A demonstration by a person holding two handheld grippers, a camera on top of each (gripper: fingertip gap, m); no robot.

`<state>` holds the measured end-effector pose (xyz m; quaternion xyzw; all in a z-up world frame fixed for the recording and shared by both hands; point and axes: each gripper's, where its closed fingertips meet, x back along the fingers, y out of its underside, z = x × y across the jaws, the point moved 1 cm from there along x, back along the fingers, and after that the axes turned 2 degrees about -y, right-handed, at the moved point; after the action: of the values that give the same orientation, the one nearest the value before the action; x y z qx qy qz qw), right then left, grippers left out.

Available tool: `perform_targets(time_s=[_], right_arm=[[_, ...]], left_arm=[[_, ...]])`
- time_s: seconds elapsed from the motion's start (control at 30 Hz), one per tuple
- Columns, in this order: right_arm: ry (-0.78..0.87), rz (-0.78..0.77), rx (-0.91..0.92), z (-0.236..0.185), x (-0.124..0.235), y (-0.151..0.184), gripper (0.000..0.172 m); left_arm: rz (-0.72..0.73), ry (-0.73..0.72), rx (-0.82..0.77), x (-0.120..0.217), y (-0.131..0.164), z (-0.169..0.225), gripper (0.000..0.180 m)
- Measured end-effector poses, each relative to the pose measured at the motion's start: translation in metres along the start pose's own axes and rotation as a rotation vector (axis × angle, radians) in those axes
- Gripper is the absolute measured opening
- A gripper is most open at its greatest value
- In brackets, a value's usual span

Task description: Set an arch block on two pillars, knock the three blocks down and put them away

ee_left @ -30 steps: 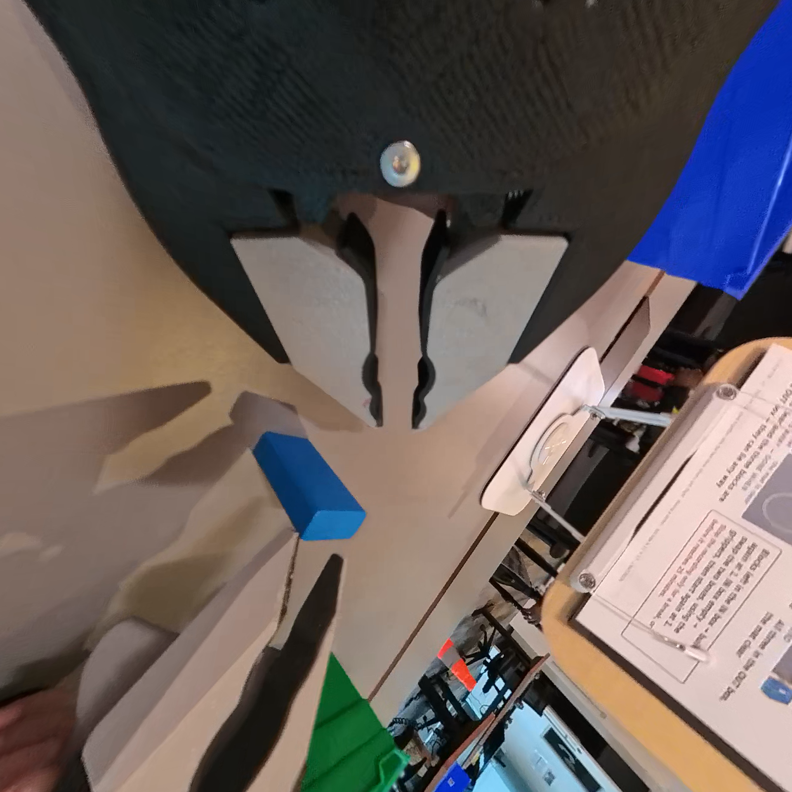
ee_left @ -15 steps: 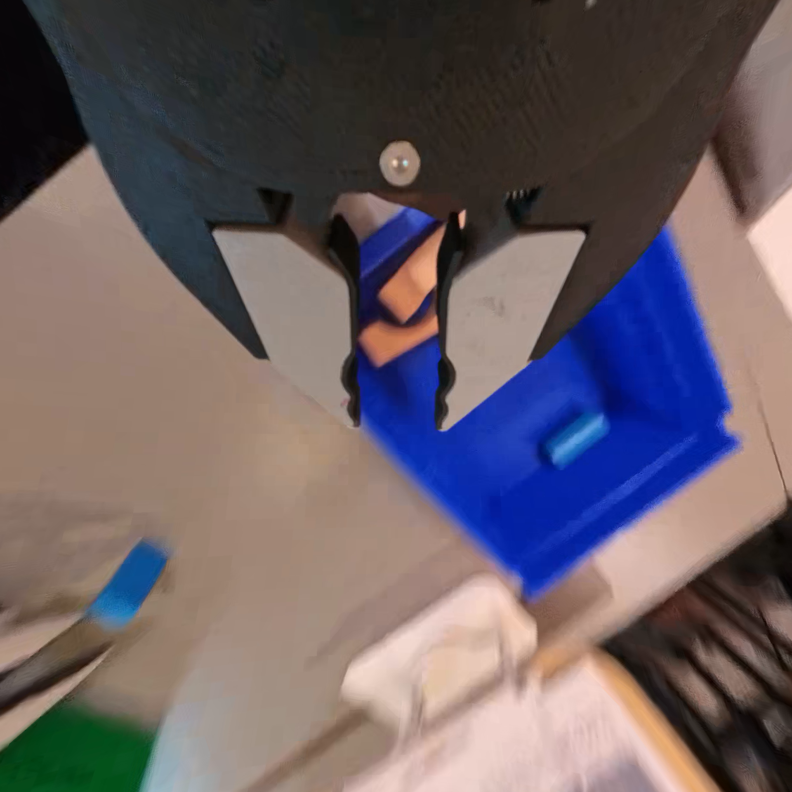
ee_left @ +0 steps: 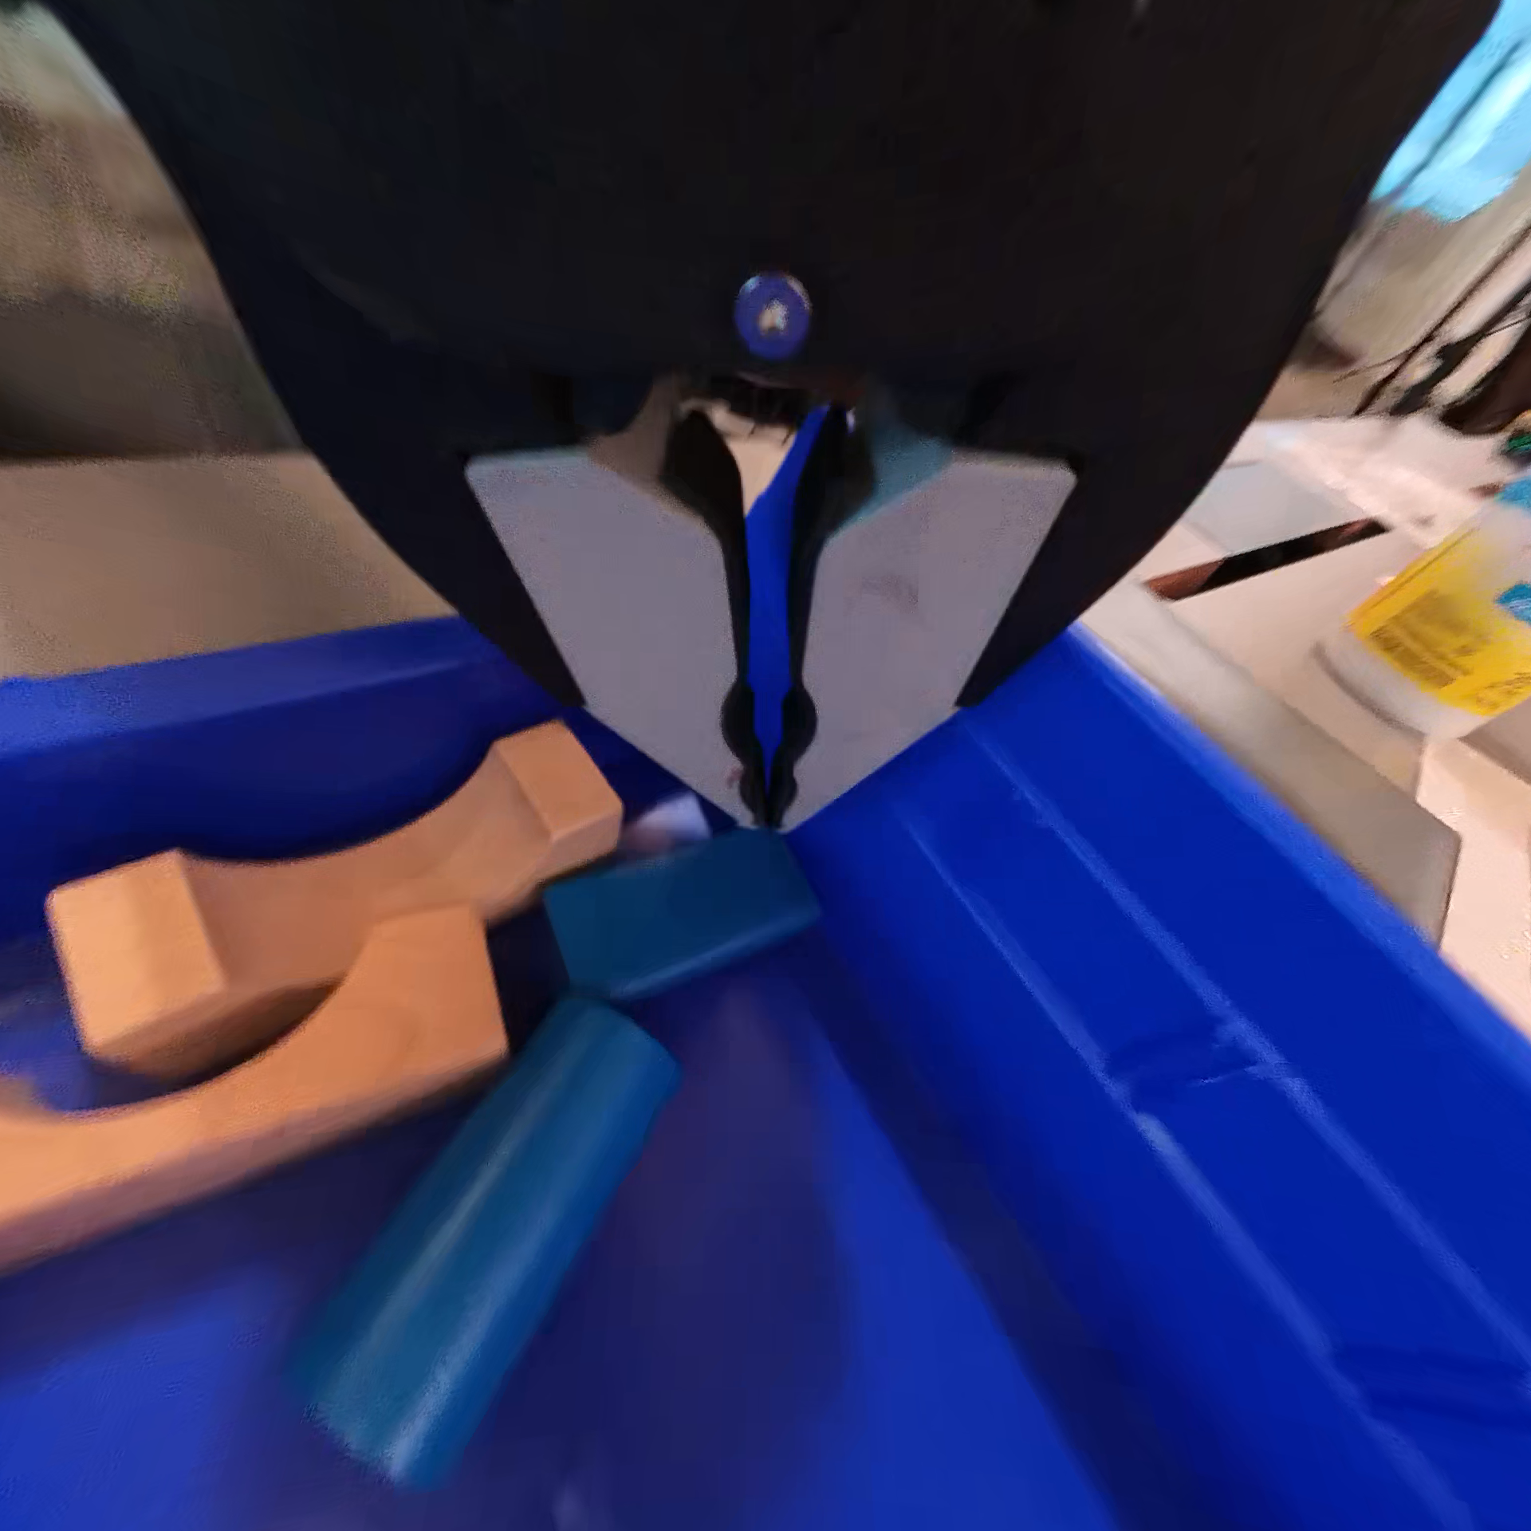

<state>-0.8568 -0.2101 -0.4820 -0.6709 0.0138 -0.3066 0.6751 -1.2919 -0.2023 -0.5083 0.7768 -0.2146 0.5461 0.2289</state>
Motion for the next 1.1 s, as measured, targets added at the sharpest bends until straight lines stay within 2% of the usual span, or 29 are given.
perform_targets(time_s=[0.13,0.27,0.33,0.47,0.63,0.67,0.73,0.8,0.87,0.97,1.1], right_arm=[[0.001,0.000,0.002,0.000,0.000,-0.001,0.029],[0.005,0.010,0.010,-0.001,0.002,-0.003,0.029],[0.007,0.015,0.009,0.000,0.003,-0.004,0.029],[0.004,0.012,0.009,-0.001,0.002,-0.004,0.029],[0.003,-0.005,0.013,-0.001,0.000,-0.001,0.029],[0.005,-0.009,0.014,-0.001,0.000,0.000,0.029],[0.004,-0.016,0.014,-0.001,-0.001,0.001,0.029],[0.005,-0.024,0.015,-0.001,-0.002,0.003,0.029],[0.008,-0.032,0.022,-0.001,-0.003,0.004,0.029],[0.008,-0.040,0.027,-0.002,-0.004,0.005,0.029],[0.009,-0.042,0.029,-0.002,-0.004,0.005,0.029]], left_arm=[[-0.145,0.045,-0.107,-0.006,0.008,0.018,0.000],[-0.212,-0.039,-0.129,-0.025,0.005,0.013,0.000],[-0.162,-0.098,-0.116,-0.026,-0.007,0.004,0.000],[-0.018,-0.062,-0.058,-0.019,-0.029,0.003,0.000],[-0.066,-0.228,-0.185,-0.012,-0.019,-0.019,0.000],[-0.058,-0.224,-0.156,-0.011,-0.020,-0.019,0.000],[0.006,-0.113,-0.033,-0.010,-0.029,-0.007,0.010],[0.076,-0.027,0.093,-0.009,-0.039,-0.002,0.005],[0.095,-0.021,0.182,-0.013,-0.042,-0.008,0.015],[0.089,-0.021,0.267,-0.020,-0.040,-0.014,0.020],[0.168,-0.003,0.367,-0.014,-0.049,-0.021,0.026]])
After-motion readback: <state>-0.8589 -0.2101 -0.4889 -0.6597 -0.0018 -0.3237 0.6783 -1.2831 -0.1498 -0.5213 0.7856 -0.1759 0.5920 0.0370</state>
